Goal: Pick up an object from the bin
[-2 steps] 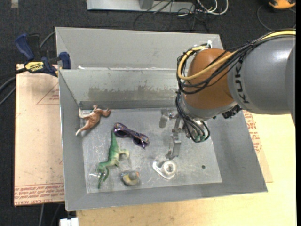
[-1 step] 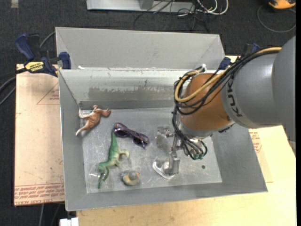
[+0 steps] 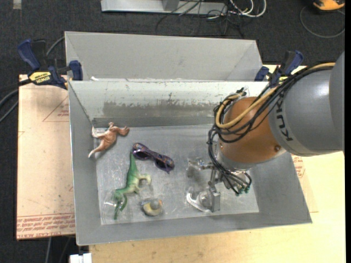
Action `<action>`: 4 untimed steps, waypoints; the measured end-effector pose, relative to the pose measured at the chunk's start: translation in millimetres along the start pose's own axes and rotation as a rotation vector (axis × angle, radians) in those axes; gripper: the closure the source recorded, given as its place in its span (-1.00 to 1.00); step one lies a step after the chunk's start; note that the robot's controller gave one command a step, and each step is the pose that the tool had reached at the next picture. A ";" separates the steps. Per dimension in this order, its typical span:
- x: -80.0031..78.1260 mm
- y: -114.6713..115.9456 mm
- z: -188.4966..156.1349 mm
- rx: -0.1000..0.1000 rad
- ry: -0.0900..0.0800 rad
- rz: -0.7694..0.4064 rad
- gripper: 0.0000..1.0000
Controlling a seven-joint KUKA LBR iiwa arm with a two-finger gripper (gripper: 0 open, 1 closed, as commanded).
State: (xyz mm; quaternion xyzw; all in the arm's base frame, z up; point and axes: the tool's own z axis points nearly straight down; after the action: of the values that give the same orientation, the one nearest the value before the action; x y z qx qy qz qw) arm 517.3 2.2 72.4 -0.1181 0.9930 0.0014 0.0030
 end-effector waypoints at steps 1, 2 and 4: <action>-10.2 86.7 0.4 -0.003 0.003 -0.057 -1.00; -13.5 44.5 -1.5 -0.001 -0.010 -0.619 1.00; -11.6 50.6 -74.3 0.000 -0.015 -0.679 1.00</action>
Offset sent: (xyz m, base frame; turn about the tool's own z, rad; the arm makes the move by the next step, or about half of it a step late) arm -0.0002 0.0432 -0.0024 -0.6219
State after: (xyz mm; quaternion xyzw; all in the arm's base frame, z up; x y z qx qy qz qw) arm 516.3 53.9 146.8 -0.4420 0.8969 0.0013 0.0107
